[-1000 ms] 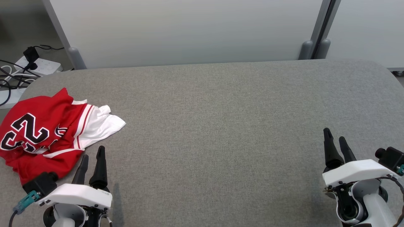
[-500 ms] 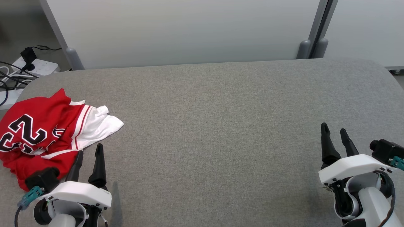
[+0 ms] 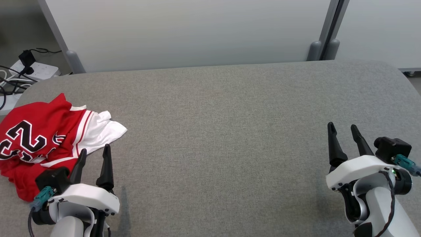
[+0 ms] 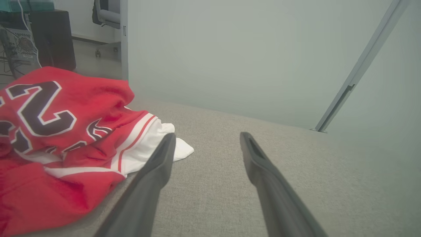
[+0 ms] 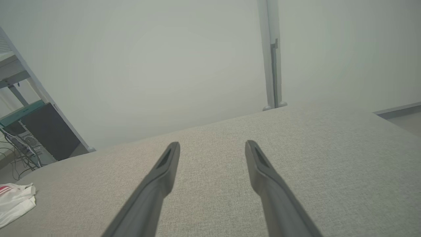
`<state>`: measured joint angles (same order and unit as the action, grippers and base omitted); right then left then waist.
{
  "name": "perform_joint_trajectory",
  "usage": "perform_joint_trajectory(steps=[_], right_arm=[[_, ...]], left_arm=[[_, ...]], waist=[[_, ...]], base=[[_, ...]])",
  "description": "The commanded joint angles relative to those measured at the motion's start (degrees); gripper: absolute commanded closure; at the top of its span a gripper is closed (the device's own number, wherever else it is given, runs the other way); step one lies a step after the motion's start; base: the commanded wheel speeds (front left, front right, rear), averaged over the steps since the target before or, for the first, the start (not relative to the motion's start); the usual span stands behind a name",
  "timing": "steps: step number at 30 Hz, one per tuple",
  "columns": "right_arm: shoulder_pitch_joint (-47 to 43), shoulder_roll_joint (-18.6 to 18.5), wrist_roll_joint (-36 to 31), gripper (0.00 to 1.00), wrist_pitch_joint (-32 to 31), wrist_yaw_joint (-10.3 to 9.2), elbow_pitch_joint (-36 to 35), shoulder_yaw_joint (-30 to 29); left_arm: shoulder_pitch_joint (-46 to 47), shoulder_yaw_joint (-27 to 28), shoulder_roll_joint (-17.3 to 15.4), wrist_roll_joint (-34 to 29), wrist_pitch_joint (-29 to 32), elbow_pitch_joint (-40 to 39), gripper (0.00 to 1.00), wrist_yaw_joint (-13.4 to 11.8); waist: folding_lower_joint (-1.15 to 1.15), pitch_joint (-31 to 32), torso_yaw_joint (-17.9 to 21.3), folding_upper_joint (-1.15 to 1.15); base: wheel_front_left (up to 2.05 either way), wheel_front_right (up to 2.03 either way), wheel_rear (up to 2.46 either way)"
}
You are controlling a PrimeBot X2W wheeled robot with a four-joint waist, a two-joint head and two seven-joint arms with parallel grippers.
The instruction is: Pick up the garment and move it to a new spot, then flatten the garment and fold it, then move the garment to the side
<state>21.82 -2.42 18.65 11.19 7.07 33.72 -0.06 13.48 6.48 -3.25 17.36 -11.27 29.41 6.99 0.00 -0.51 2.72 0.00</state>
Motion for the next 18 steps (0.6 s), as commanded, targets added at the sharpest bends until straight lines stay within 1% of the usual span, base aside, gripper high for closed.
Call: perform_joint_trajectory(steps=[1, 6, 7, 8, 9, 18], right_arm=[[2.5, -0.5, -2.1, 0.00, 1.1, 0.38, -1.2, 1.2], [3.1, -0.6, -5.2, 0.00, 1.9, 0.39, -1.5, 1.6], [3.1, -0.6, -5.2, 0.00, 1.9, 0.39, -1.5, 1.6], [3.3, -0.6, -6.5, 0.00, 2.2, 0.40, -1.6, 1.8], [3.3, -0.6, -6.5, 0.00, 2.2, 0.40, -1.6, 1.8], [4.2, -0.7, -13.2, 0.00, 3.8, 0.42, -1.5, 1.4]], left_arm=[[3.6, 1.7, -1.3, -2.0, -1.0, -1.2, 0.00, 0.0], [3.9, 2.3, -1.2, -5.8, -1.8, -1.1, 0.00, -0.4], [3.9, 2.3, -1.2, -5.8, -1.8, -1.1, 0.00, -0.4], [4.1, 2.6, -1.2, -7.4, -2.2, -1.1, 0.00, -0.6], [4.1, 2.6, -1.2, -7.4, -2.2, -1.1, 0.00, -0.6], [4.7, 4.3, -1.3, -14.4, -3.7, -0.8, 0.00, -1.9]], waist=[[0.00, 0.0, 0.0, 0.00], [0.00, 0.1, 0.2, 0.00], [0.00, 0.1, 0.2, 0.00], [0.00, 0.2, 0.2, 0.00], [0.00, 0.2, 0.2, 0.00], [0.00, 0.2, 0.5, 0.00]], base=[[0.00, 0.00, 0.00], [0.00, 0.00, 0.00], [0.00, 0.00, 0.00], [0.00, 0.00, 0.00], [0.00, 0.00, 0.00], [0.00, 0.00, 0.00]])
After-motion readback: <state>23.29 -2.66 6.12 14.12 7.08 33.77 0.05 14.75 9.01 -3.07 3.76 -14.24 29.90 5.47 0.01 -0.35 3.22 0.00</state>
